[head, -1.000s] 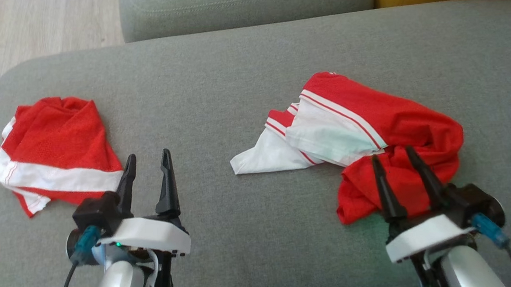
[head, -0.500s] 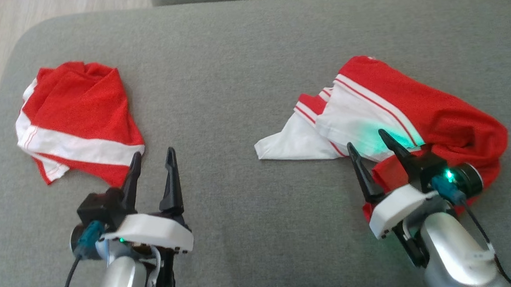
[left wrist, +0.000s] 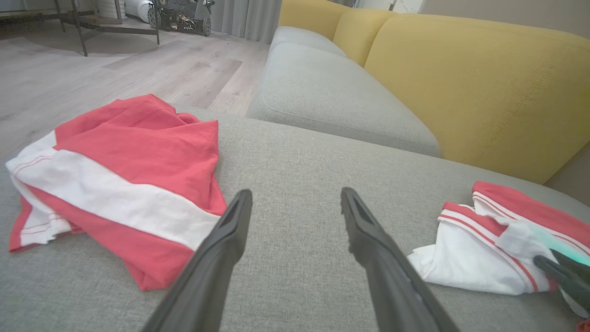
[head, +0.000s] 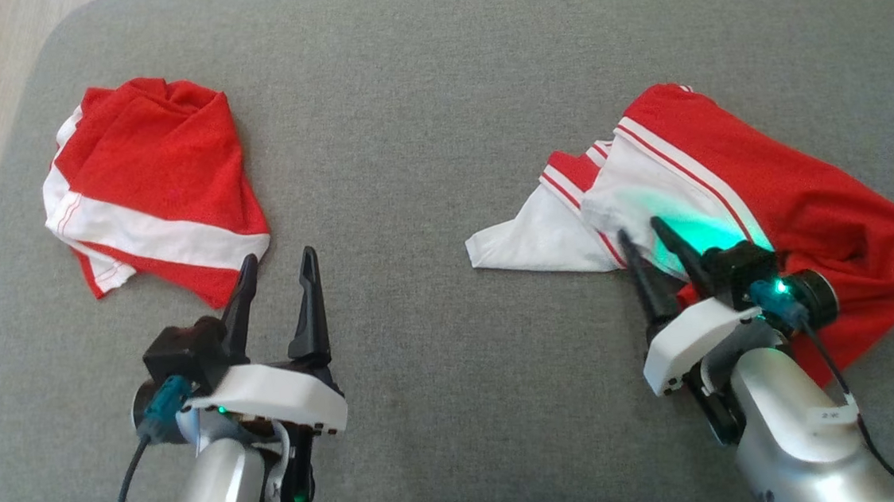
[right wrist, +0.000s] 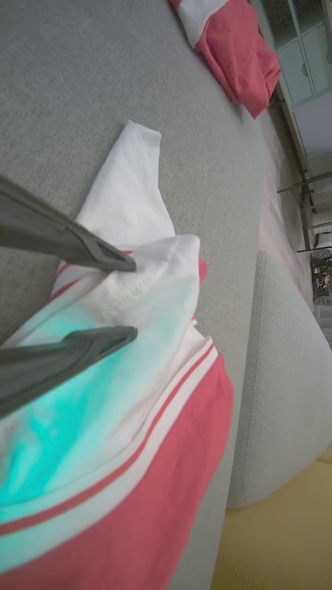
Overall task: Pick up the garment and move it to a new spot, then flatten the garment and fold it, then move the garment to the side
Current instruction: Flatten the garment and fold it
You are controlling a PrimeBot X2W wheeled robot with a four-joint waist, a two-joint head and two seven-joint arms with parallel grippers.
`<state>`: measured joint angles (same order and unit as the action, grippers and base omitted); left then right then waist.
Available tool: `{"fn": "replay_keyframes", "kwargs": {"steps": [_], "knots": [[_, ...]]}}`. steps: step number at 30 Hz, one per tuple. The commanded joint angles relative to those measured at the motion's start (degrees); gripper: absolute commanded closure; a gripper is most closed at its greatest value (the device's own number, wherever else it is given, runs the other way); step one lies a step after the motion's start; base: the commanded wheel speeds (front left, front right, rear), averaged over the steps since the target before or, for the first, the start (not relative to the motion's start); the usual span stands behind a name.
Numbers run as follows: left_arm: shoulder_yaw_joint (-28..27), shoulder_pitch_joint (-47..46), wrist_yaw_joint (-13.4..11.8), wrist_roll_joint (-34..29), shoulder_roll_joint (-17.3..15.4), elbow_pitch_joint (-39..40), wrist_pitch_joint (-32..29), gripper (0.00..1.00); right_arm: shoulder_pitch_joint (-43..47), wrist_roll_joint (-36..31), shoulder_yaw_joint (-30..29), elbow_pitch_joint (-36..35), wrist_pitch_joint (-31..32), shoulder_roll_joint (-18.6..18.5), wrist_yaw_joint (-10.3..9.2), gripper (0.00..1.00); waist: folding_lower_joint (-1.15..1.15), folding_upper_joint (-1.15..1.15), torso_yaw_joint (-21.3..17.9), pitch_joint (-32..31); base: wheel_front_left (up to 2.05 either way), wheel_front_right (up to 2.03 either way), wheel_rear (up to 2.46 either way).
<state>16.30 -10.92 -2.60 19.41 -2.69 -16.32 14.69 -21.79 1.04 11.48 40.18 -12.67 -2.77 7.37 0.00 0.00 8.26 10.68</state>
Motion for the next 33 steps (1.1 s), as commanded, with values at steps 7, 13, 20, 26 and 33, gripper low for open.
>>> {"fn": "replay_keyframes", "kwargs": {"steps": [7,13,20,26,33], "knots": [[-0.98,-2.25,-0.89,1.10,-0.20,1.29,0.30,0.00,-1.05,2.49,1.59,-3.18,-1.98,-0.10,0.12,1.00,0.00,0.00,-0.73,-1.35,0.00,0.00,0.00],[-0.58,-1.72,-1.08,1.68,-0.20,1.05,0.30,0.00,-1.17,5.04,6.06,-9.60,-2.25,-0.10,0.12,1.00,0.00,0.00,-1.55,-3.24,0.00,0.00,0.00],[0.52,-1.37,-1.40,2.53,-0.19,1.08,0.30,0.00,-6.55,12.06,18.33,-18.73,-1.74,-0.10,0.12,1.00,0.00,0.00,-1.21,-4.88,0.00,0.00,0.00],[0.85,-0.53,-1.85,3.32,-0.19,1.50,0.30,0.00,-15.74,20.41,22.42,-26.27,0.44,-0.83,0.12,1.00,0.00,0.00,-0.98,-5.26,0.00,0.00,0.00],[1.84,-0.77,-2.14,3.88,-0.19,2.10,0.30,0.00,-24.22,24.35,15.74,-24.10,4.69,-8.70,0.12,1.00,0.00,0.00,-0.45,-3.84,0.00,0.00,0.00]]}}
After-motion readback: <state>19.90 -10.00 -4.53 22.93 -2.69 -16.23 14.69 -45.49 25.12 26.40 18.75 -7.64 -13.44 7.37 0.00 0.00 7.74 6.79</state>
